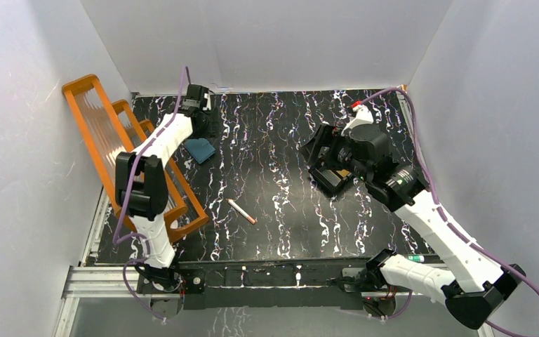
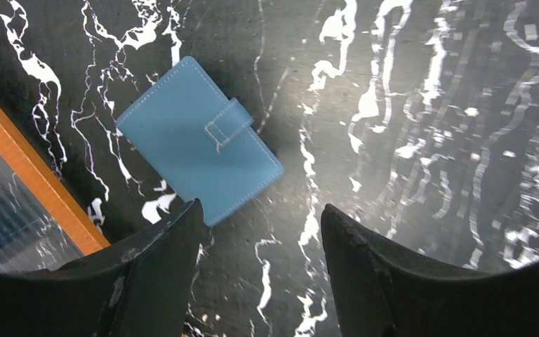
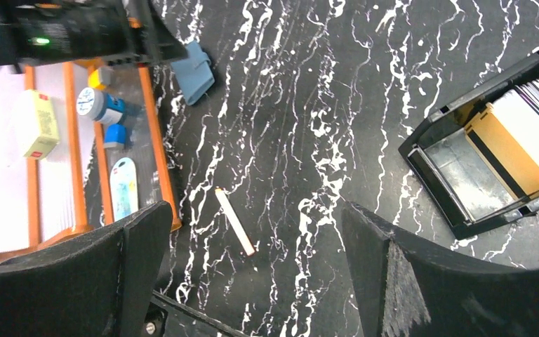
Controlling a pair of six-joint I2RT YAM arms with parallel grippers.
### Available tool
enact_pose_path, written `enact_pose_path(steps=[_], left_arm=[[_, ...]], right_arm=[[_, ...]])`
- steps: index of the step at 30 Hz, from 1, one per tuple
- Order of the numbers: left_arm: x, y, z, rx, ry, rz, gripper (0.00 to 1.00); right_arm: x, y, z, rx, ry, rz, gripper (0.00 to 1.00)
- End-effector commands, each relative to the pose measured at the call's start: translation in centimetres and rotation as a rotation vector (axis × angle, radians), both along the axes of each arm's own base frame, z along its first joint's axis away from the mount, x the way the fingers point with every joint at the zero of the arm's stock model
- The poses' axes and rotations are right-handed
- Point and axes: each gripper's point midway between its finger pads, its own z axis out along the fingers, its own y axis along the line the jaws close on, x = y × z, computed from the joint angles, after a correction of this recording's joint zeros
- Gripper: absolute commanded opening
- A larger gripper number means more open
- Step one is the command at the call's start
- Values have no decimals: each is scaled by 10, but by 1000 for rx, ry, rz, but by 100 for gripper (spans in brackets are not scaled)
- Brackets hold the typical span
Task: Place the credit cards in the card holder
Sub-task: Pick up the card holder from the center of the board.
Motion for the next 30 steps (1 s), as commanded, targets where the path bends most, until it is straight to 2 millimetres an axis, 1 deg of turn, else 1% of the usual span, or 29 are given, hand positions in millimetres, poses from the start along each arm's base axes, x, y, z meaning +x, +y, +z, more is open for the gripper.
enact_pose_path(steps=[1, 4, 7, 11, 12, 14, 18, 19, 21, 23, 26, 30], left_arm=[[14, 15, -13, 137, 34, -9, 60], [18, 10, -35, 230, 64, -59, 60], [16, 3, -56, 310, 100, -107, 61], [10, -1, -73, 376, 125, -137, 62], [9, -1, -72, 398, 123, -134, 60], [5, -8, -64, 412, 102, -130, 57], [5, -21, -32, 371, 27, -119, 58], [6, -23, -24, 363, 7, -116, 58], [6, -25, -12, 360, -20, -110, 58], [8, -22, -11, 383, -29, -101, 55], [8, -19, -18, 490, -16, -103, 51], [5, -34, -15, 592, -38, -127, 51]], right_arm=[[0, 4, 32, 85, -94, 16, 98], [-1, 5, 39, 99, -108, 23, 98], [-1, 4, 41, 99, -115, 22, 98], [-1, 3, 41, 96, -115, 20, 98], [-1, 3, 41, 95, -116, 19, 98], [0, 3, 39, 92, -112, 17, 98], [1, 4, 35, 82, -103, 14, 98], [1, 4, 34, 82, -102, 16, 98], [1, 6, 33, 83, -98, 21, 98], [2, 7, 33, 86, -98, 27, 98], [1, 8, 33, 88, -98, 33, 98], [0, 4, 33, 86, -101, 21, 98]])
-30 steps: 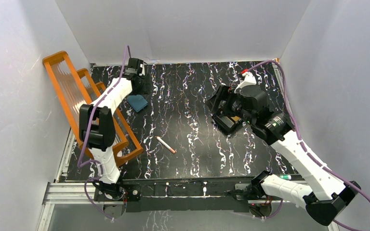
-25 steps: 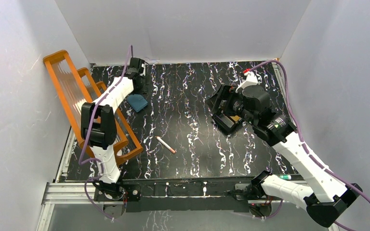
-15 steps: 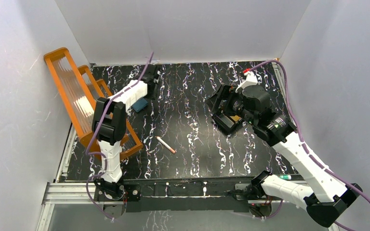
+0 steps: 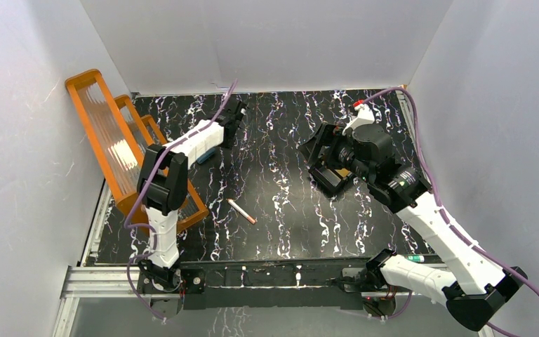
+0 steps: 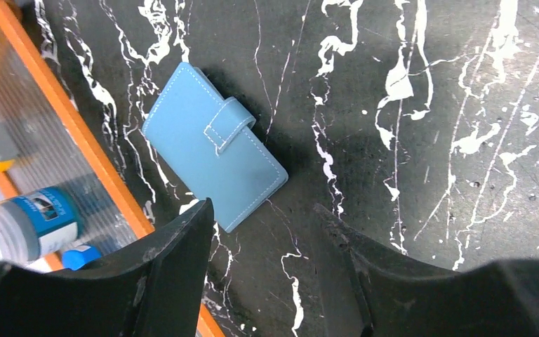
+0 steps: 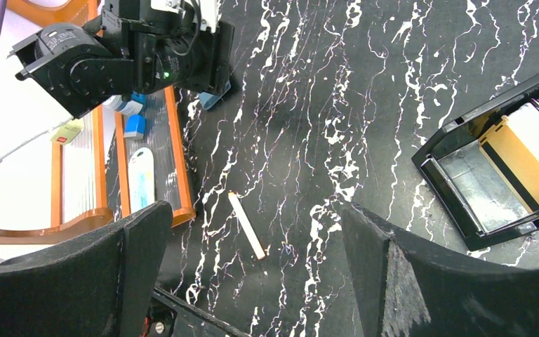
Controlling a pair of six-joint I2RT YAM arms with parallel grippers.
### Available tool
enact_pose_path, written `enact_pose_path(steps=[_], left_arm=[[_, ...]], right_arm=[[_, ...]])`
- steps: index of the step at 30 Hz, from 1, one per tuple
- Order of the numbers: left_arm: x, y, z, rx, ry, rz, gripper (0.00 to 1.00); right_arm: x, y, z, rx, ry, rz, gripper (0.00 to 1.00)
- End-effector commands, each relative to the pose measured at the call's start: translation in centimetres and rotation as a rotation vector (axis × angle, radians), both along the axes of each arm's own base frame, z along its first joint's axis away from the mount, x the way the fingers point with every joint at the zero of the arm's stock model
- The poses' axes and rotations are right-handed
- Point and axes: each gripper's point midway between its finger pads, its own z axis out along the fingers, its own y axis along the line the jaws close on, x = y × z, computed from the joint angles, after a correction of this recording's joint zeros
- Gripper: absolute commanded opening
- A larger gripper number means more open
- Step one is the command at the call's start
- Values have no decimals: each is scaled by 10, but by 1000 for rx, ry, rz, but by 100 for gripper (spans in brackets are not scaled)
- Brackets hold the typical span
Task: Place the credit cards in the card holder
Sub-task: Pick up the card holder from the center of the board.
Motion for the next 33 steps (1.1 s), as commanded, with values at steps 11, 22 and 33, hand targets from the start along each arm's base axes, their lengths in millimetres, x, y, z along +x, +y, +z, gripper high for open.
enact_pose_path(steps=[11, 22, 33], left_arm=[[15, -41, 34, 190, -97, -78, 48], [35, -15, 4, 473, -32, -84, 42], [22, 20, -34, 563, 55, -41, 47]], right_arm=[[-3, -8, 24, 53, -86, -22, 98], [-9, -16, 35, 58, -114, -29, 98], [-15, -34, 47, 54, -172, -76, 98]])
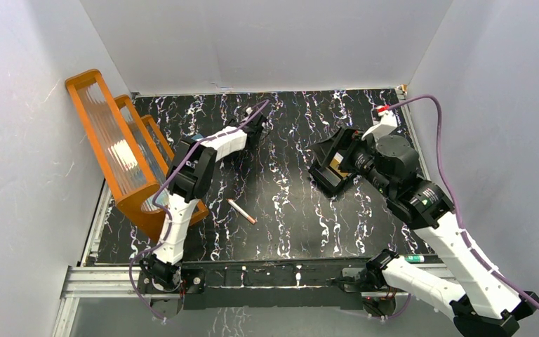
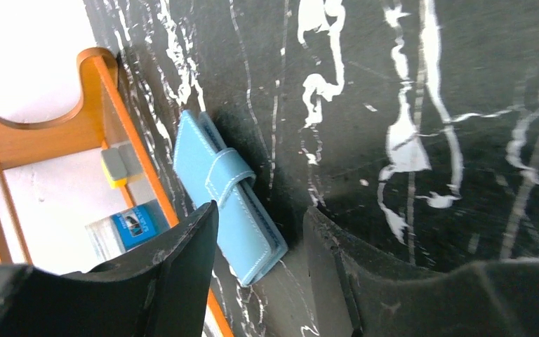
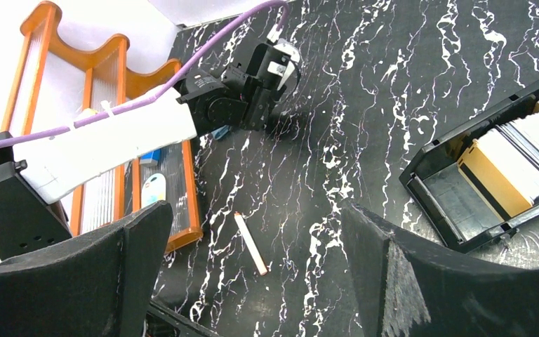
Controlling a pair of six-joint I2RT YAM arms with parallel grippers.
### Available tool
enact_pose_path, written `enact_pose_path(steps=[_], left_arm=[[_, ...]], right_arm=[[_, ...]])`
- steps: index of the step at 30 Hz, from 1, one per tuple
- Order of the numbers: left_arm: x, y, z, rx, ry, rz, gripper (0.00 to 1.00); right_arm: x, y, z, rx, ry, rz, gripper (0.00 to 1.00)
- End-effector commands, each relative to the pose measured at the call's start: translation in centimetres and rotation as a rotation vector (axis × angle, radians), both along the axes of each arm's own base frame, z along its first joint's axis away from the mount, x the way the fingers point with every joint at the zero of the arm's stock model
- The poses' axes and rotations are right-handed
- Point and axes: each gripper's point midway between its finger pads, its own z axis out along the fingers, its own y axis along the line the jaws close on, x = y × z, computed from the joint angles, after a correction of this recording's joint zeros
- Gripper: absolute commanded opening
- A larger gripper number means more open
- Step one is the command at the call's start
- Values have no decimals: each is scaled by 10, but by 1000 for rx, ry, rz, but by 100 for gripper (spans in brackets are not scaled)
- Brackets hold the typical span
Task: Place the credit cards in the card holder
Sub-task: Pick up the card holder from the center of the board.
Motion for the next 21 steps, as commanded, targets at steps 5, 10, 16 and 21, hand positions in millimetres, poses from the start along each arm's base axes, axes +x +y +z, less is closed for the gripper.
enact_pose_path(steps=[5, 10, 16, 21], left_arm=[[-11, 36, -3, 101, 10, 57, 47], [-15, 36, -7, 101, 5, 54, 24], [-18, 1, 18, 19, -63, -3, 0], [-34, -60, 57, -87, -138, -109, 0]], right_arm=[[2, -9, 15, 3, -61, -33, 98], [3, -8, 14, 2, -58, -31, 98], [5, -6, 7, -2, -38, -36, 98], [7, -6, -8, -3, -2, -50, 98]])
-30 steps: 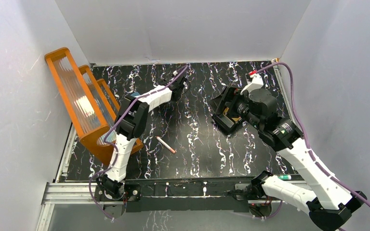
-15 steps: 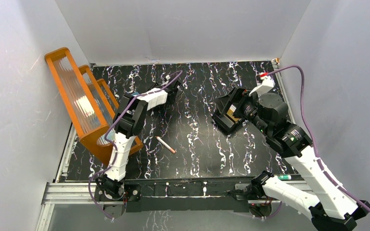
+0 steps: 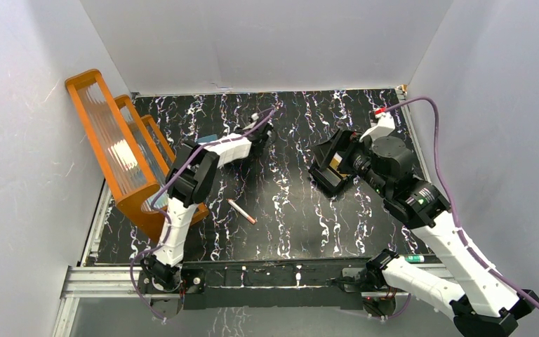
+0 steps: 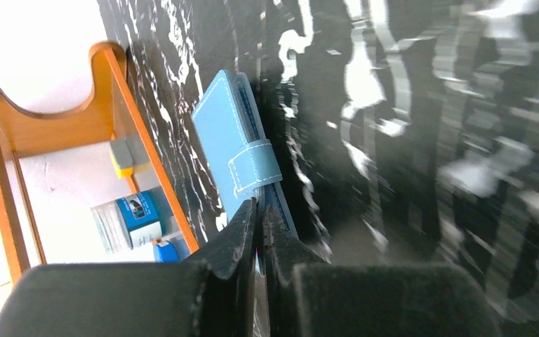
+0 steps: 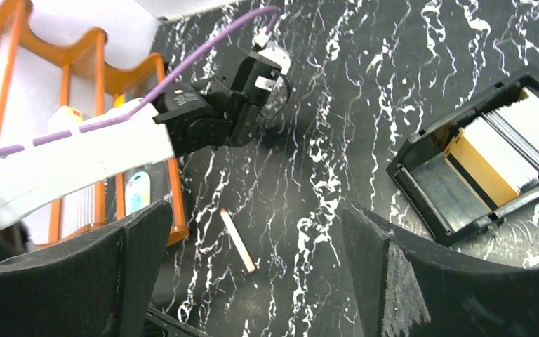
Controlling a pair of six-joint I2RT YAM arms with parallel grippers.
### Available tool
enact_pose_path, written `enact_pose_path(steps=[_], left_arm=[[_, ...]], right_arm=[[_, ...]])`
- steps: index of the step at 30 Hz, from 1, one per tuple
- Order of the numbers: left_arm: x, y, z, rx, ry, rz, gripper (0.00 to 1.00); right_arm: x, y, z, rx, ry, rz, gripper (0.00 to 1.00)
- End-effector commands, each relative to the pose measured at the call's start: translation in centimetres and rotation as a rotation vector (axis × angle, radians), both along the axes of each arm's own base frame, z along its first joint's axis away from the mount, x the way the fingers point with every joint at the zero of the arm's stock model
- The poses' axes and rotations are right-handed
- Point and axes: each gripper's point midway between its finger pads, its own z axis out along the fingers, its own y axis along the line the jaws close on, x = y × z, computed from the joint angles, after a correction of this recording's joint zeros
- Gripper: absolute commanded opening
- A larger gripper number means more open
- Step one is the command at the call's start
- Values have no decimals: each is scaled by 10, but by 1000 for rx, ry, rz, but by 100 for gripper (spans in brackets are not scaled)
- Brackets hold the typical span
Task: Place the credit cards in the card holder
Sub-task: Pick up the card holder from the center of the board.
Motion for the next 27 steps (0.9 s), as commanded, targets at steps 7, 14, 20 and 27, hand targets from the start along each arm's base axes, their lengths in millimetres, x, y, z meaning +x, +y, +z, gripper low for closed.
enact_pose_path(steps=[7, 14, 20, 27], left_arm=[[-67, -153, 106, -463, -95, -276, 0], [-125, -205, 121, -958, 65, -279, 0], [-166, -237, 124, -1289, 161, -283, 0], [-190, -252, 113, -1497, 206, -280, 0]], right_arm=[[8, 1, -15, -5, 32, -29, 98], [6, 8, -36, 14, 102, -21, 97], [6, 17, -72, 62, 247, -55, 94], [9, 23, -118, 88, 467, -162, 82]])
